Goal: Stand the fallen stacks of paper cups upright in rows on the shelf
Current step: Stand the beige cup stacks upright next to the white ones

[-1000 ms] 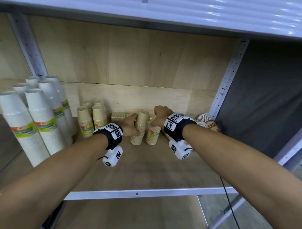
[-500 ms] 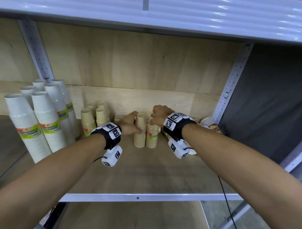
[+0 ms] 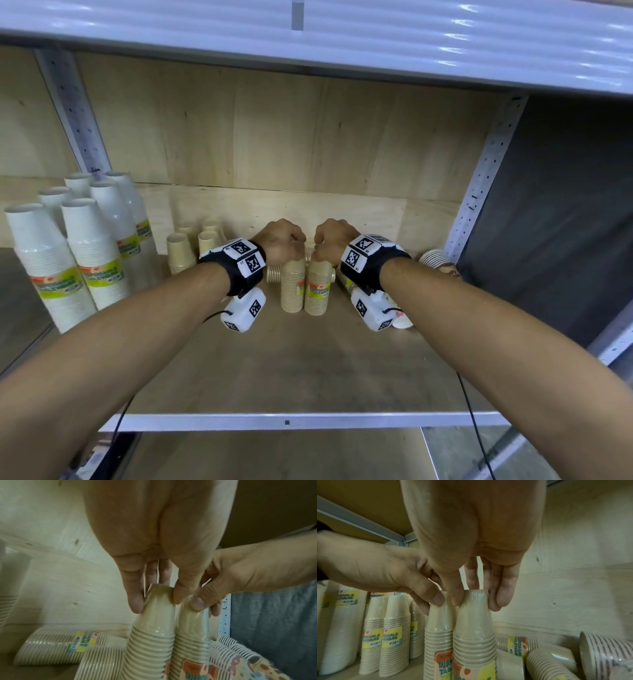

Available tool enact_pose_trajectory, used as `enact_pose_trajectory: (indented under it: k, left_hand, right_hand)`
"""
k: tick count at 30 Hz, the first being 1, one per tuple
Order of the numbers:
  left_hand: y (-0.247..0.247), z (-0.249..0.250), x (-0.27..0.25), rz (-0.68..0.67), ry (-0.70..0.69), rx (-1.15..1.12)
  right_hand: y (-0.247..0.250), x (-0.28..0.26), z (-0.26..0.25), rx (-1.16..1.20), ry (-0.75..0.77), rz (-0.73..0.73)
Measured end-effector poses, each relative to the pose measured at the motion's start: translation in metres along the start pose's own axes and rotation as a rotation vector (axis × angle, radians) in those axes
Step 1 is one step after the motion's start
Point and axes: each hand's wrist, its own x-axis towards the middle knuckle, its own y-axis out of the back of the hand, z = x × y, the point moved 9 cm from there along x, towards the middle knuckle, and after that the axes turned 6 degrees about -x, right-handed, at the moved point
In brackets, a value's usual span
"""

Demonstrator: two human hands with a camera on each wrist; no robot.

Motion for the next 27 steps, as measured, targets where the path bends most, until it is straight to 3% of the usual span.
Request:
enact_pose_trajectory:
  k: [5,13,18,27]
  left_hand:
    - [0.007,-0.006,-0.001,0.061,0.051,0.02]
    - [0.001,0.005,-0.003,-0.06,0.008,0.1]
    - [0.009,0.003,-0.004,0.03,0.024,0.098]
    - [0.007,0.014,-0.006,-0.008,0.001,0.103]
  right_hand:
    - [-0.001,-0.001,0.0,0.033,0.001,-0.016]
    - [-0.001,0.004,0.002,0.022,-0.042,-0.03]
    - [-0.003,0.004,0.002,0.039,-0.044,-0.031]
    - [-0.001,0.002,0.003,0.018,-0.065,-0.035]
